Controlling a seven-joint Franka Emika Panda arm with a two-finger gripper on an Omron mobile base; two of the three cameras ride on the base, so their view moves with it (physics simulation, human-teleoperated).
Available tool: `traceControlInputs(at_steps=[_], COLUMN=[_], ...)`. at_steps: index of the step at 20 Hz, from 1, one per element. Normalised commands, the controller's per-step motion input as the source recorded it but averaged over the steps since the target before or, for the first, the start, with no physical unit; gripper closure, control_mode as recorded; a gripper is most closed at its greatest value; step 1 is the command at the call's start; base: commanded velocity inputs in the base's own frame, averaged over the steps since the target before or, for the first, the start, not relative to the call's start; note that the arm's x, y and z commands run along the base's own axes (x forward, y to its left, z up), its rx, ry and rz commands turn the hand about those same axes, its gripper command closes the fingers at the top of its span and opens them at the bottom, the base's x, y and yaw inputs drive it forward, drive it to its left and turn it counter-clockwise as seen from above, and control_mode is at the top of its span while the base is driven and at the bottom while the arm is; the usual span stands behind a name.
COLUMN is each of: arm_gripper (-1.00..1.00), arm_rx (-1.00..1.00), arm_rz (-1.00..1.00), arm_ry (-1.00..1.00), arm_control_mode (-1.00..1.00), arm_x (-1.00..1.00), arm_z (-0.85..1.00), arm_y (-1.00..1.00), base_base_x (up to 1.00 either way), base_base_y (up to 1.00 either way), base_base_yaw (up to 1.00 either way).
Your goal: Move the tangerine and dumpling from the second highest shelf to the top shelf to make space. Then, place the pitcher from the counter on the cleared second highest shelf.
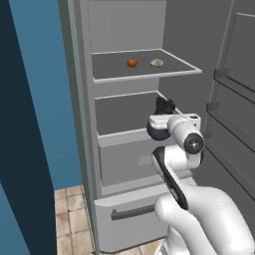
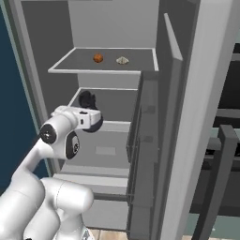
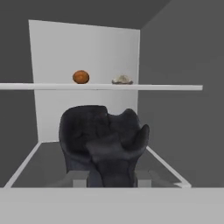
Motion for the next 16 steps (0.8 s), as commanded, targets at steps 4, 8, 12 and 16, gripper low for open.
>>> traceControlInputs(at_steps=[4,8,12,16], arm_gripper=[1.0,1.0,1.0,1.0], arm_rx=[-0.04,-0.03,0.0,0.0], arm_rz=[0.0,0.0,0.0,0.0], arm_ry=[0.0,0.0,0.0,0.0], arm_control_mode=[-1.0,-1.0,-1.0,-1.0], arm_x=[0.32,0.32,0.4,0.4], arm_z=[0.0,0.0,0.0,0.0], arm_y=[0.01,0.0,0.0,0.0], base_base_x=[0.0,0.0,0.0,0.0], base_base_y=[0.0,0.0,0.0,0.0], base_base_yaw=[0.0,0.0,0.0,0.0])
